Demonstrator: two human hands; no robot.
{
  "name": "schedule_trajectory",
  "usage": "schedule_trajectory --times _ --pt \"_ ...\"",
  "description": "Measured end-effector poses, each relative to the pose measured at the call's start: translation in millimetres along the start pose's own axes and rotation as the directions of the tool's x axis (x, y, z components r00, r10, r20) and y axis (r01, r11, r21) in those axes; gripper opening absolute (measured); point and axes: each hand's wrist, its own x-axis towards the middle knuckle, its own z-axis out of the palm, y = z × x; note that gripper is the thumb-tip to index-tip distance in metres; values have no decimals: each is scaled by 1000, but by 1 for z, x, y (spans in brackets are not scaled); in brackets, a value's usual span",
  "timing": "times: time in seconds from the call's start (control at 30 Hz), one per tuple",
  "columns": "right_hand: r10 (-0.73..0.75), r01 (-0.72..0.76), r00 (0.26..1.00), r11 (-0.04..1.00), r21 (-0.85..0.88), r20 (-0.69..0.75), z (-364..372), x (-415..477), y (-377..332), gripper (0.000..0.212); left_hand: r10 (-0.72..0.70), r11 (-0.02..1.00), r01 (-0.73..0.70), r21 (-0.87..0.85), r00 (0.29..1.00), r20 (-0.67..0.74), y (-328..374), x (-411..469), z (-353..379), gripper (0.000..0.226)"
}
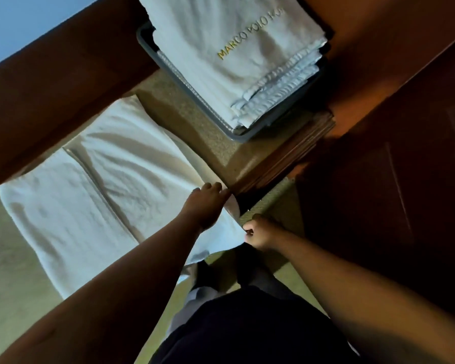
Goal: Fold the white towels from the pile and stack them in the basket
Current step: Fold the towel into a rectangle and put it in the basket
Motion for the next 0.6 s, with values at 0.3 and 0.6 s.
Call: schedule_trajectory --times 0.3,0.6 --pt "211 -139 962 924 356 -172 -7 23 -26 33 -46 999 46 28 999 6 -27 -8 -3 42" --pt "307 -259 936 931 256 -170 -23 30 -7 26 -53 996 55 -63 998 40 -24 -13 16 63"
